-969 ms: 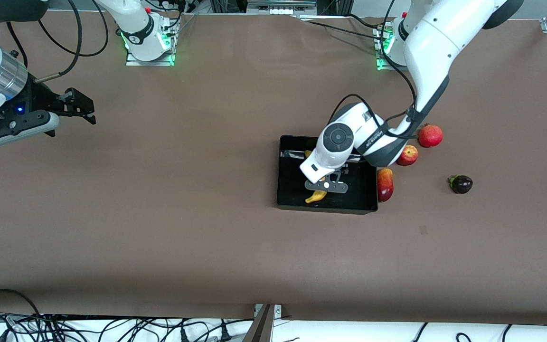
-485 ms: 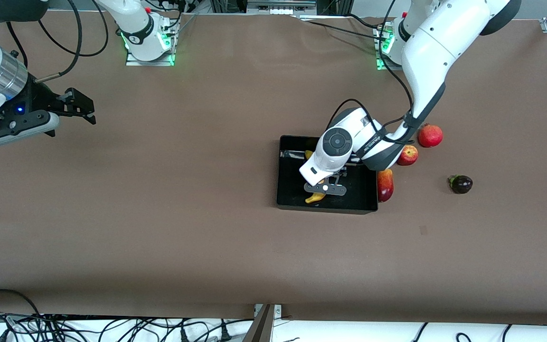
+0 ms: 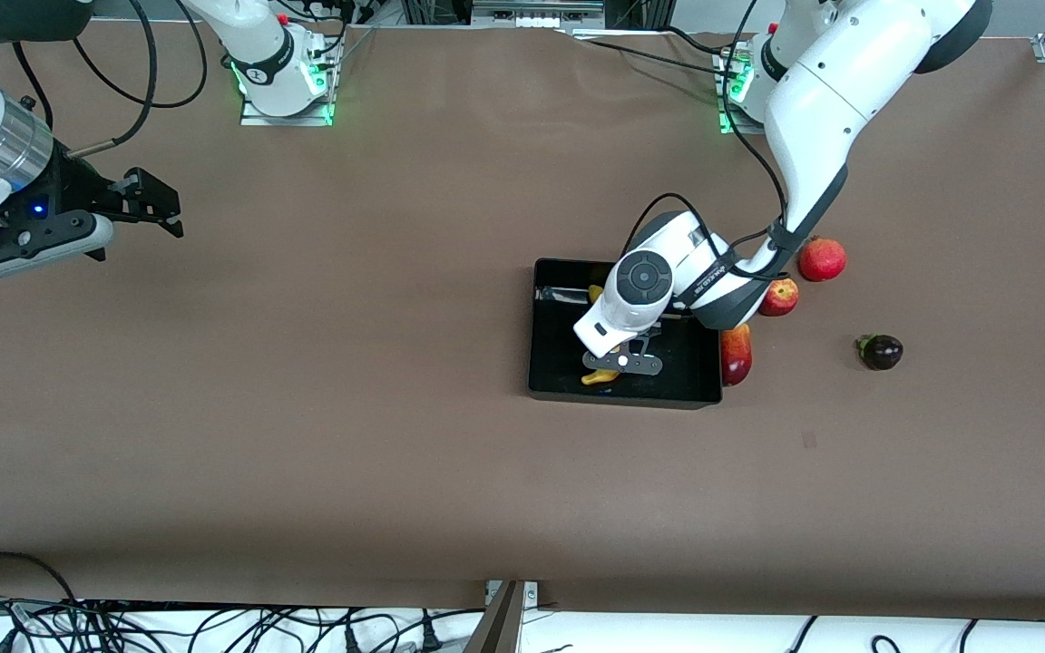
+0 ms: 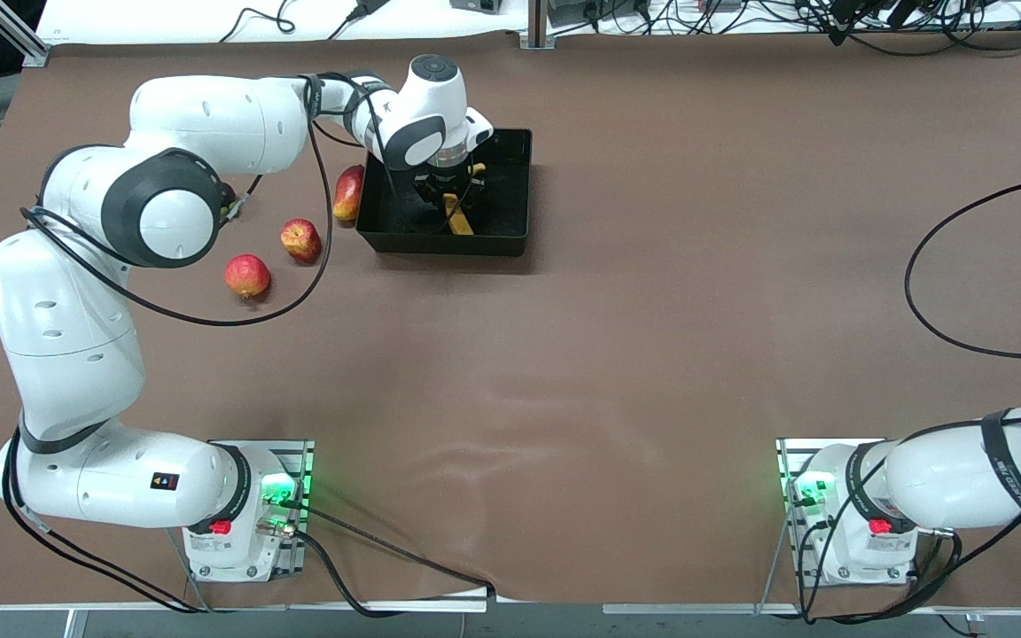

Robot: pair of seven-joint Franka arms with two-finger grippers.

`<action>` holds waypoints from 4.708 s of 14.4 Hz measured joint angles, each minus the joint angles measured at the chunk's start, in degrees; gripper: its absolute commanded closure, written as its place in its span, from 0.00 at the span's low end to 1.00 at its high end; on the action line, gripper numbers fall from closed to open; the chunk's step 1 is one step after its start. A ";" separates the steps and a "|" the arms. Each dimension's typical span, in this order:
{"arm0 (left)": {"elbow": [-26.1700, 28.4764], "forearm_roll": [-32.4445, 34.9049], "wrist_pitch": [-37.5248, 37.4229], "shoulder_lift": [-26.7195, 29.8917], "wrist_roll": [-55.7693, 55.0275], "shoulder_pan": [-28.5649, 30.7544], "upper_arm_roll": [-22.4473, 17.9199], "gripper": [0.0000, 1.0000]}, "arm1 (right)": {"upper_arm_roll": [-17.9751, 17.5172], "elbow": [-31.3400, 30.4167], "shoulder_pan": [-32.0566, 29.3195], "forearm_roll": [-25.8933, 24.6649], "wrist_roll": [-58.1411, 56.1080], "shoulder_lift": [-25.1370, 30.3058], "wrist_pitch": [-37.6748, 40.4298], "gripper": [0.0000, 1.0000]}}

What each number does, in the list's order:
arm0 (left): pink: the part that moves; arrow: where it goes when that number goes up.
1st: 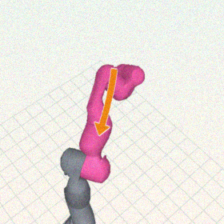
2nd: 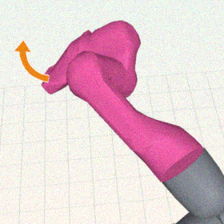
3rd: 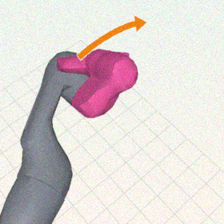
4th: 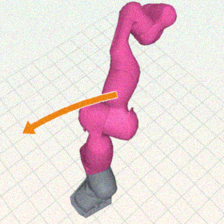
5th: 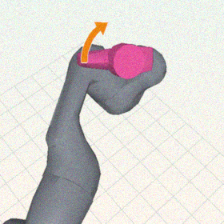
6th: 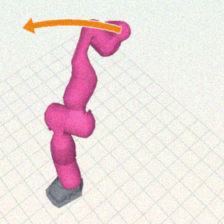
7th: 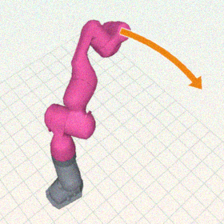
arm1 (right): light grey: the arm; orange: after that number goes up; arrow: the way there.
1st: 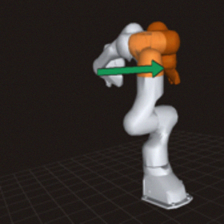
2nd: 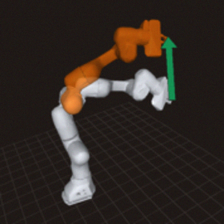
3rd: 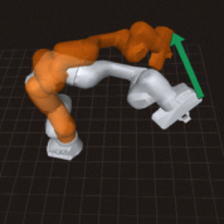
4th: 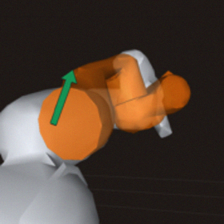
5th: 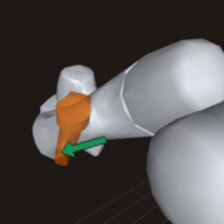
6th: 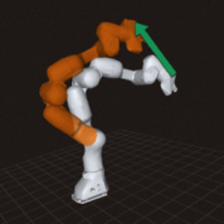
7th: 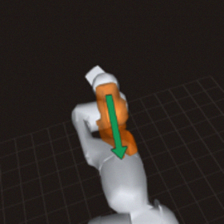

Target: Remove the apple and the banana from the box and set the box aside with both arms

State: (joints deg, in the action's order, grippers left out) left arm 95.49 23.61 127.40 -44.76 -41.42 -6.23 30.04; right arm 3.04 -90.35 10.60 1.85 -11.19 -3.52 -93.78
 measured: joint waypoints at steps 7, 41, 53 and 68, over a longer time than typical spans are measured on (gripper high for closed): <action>-4.32 -4.31 -17.17 12.75 4.94 3.35 0.26 1.00 | 0.07 -0.08 -0.02 0.00 0.01 -0.02 0.00 0.00; -18.47 -13.55 -41.23 27.72 40.08 21.90 -9.36 0.00 | 0.14 0.30 0.03 -0.26 -0.05 -1.04 -4.31 0.00; 4.75 -18.56 -29.74 44.69 41.86 5.55 -32.88 0.00 | 0.14 0.30 0.02 -0.26 -0.05 -1.05 -4.32 0.00; 3.26 -18.56 -31.39 44.84 41.78 5.07 -32.97 0.00 | -0.83 -0.42 5.11 0.34 0.27 -12.19 -5.83 0.00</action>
State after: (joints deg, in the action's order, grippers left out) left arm 98.75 5.04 96.01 0.07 0.36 -1.16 -2.93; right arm 2.22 -90.78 15.70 2.20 -10.93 -15.71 -99.61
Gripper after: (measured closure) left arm 0.000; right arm 0.000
